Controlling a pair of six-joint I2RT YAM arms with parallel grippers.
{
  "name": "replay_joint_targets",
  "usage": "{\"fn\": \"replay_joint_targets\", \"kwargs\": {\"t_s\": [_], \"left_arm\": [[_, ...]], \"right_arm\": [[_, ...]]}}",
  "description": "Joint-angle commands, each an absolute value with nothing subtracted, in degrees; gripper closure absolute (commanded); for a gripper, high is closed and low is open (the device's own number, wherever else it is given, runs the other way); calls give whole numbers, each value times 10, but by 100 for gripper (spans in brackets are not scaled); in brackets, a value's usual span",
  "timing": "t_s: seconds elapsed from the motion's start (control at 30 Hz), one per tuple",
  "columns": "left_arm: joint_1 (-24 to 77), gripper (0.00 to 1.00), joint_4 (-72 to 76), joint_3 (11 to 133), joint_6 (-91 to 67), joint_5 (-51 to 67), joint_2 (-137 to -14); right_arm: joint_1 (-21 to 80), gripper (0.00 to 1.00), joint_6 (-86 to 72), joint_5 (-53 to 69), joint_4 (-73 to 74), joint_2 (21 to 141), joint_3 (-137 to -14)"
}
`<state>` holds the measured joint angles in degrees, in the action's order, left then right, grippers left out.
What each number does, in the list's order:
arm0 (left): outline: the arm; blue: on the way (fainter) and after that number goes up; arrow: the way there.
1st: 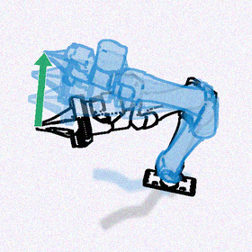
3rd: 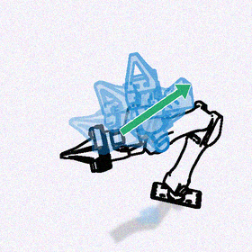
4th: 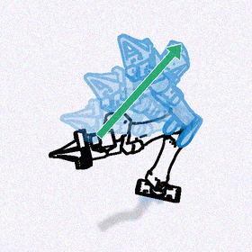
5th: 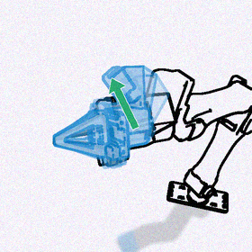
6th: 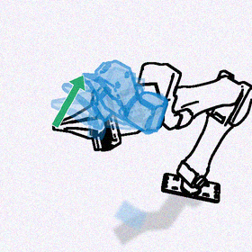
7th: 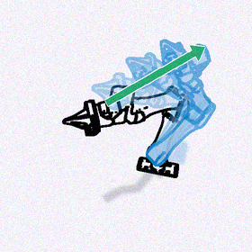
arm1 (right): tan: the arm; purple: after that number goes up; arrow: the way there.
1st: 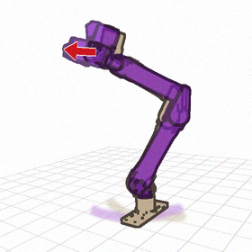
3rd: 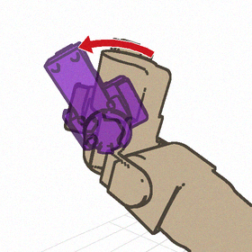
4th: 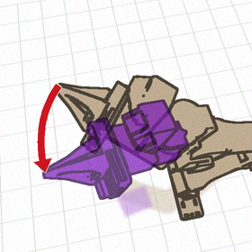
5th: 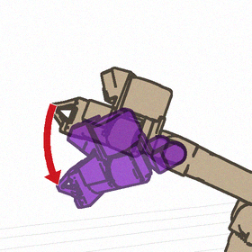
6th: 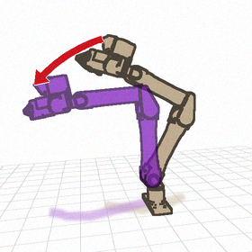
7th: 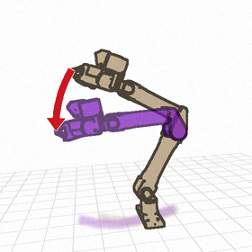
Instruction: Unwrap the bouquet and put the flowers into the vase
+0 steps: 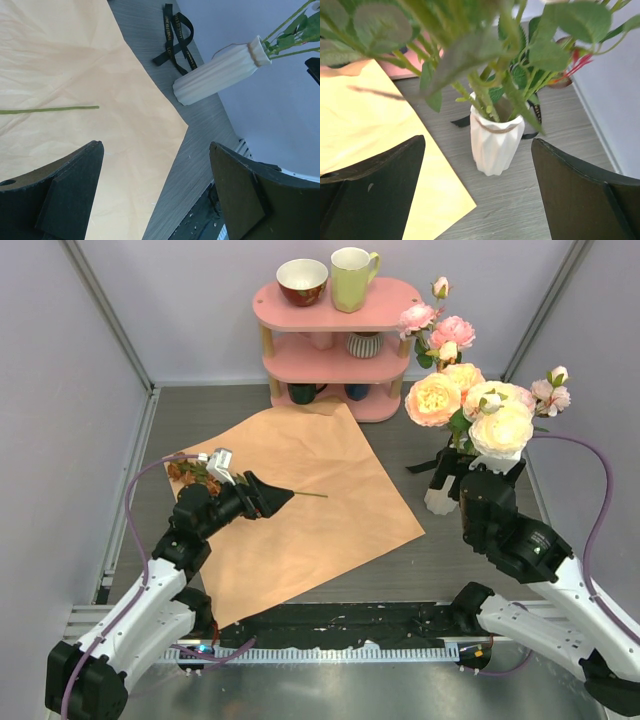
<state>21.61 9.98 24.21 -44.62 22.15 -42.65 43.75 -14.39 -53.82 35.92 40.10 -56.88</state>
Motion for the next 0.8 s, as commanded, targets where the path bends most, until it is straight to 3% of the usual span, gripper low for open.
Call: {"fn": "replay_joint_targets", "kwargs": {"t_s": [0.0,0.27,0.77], "left_arm": [[214,9,118,264,-447,229,-421],[214,9,103,258,-441,218,-414],[214,10,103,262,-460,208,-433]], "right_arm": [[436,6,-243,-522,378,410,-554],[435,3,-326,-511,453,381,-547],[435,3,-354,-320,427,280,-469]]}}
